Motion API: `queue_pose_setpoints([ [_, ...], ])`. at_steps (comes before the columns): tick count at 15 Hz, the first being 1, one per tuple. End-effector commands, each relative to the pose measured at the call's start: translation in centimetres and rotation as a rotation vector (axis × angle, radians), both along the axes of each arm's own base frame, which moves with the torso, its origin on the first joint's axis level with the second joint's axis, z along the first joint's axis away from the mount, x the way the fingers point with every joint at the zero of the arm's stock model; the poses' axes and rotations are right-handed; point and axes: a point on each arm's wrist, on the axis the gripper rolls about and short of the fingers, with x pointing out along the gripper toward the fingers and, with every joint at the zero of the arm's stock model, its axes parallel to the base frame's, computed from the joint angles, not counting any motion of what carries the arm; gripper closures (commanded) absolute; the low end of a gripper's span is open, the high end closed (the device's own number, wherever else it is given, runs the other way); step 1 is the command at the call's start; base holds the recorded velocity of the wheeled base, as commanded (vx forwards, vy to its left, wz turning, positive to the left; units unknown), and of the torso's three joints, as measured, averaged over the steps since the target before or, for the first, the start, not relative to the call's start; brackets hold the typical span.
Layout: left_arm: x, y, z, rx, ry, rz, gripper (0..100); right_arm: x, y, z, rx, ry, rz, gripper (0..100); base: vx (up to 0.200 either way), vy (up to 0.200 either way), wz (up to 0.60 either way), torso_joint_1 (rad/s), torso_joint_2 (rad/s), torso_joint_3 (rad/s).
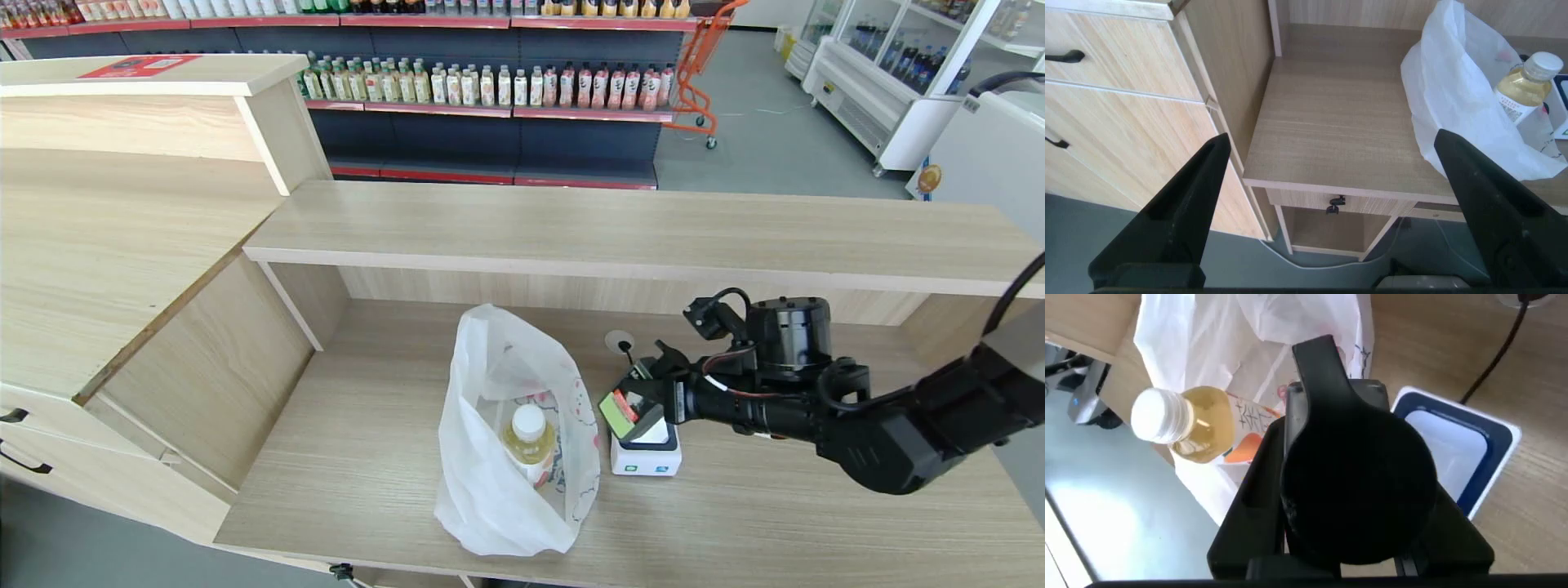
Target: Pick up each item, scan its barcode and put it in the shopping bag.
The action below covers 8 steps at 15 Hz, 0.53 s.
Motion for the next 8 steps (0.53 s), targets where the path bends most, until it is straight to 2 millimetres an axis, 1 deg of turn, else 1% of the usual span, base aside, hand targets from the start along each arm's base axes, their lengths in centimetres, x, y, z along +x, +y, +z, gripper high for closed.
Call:
queue_pose_setpoints([
  [1,0.0,0.0,0.0,0.0,0.0,0.0,0,2.1,2.6,-3.4,-0.032,0.02,0.053,100,0.0,0.0,0.0,0.0,0.0,0.0],
  [2,0.0,0.0,0.0,0.0,0.0,0.0,0,3.2,3.9,-4.2,-0.066,-0.019,0.09,100,0.0,0.0,0.0,0.0,0.0,0.0],
  [4,0.0,0.0,0.0,0.0,0.0,0.0,0,3.5,4.1,-4.3,-0.072,-0.031,0.096,100,0.0,0.0,0.0,0.0,0.0,0.0],
  [5,0.0,0.0,0.0,0.0,0.0,0.001,0,4.9,6.5,-5.6,-0.09,-0.071,0.144,100,0.0,0.0,0.0,0.0,0.0,0.0],
  [6,0.0,0.0,0.0,0.0,0.0,0.0,0,5.3,7.6,-5.9,-0.104,-0.101,0.171,100,0.0,0.0,0.0,0.0,0.0,0.0],
  [8,0.0,0.0,0.0,0.0,0.0,0.0,0,6.2,8.4,-6.8,-0.171,-0.177,0.214,100,0.0,0.0,0.0,0.0,0.0,0.0],
])
